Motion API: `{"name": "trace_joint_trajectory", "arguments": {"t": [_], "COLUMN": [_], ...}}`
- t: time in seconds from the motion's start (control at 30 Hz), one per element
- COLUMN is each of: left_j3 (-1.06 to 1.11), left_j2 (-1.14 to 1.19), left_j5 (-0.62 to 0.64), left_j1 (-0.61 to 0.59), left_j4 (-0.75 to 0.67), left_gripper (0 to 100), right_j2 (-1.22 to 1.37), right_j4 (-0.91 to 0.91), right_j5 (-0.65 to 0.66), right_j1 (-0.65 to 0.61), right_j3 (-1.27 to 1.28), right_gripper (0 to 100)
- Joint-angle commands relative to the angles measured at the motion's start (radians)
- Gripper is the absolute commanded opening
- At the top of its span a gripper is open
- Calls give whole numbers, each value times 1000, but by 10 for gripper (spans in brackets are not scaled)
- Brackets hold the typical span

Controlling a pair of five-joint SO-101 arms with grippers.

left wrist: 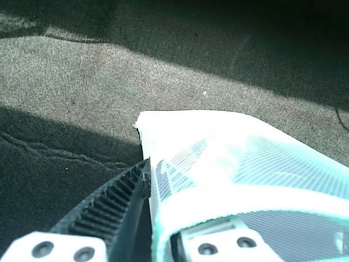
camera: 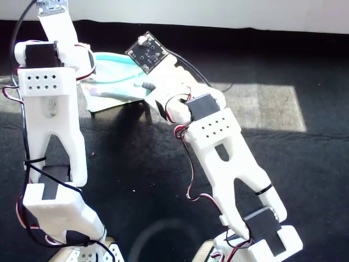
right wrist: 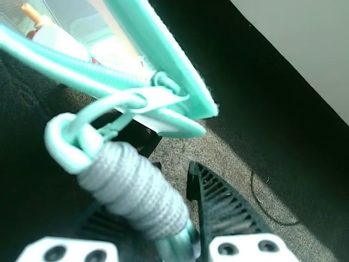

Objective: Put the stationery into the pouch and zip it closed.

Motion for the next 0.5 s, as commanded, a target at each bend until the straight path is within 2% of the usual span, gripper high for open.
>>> {"name": "trace_joint_trajectory", "arguments": {"t": [0.0,0.47], "left_j3": [-24,-22], "left_j2": [-1,-1], "left_j5": [5,5], "left_j1": [-2,-7], "left_j4": [-6,-2], "left_gripper": [31,31], "right_j2": [-62,-59], "right_j4": [48,87], "right_j5": [-9,-9], "right_j1": [-12,-87], "right_j3": [-73,-74], "right_gripper": [132,142]}}
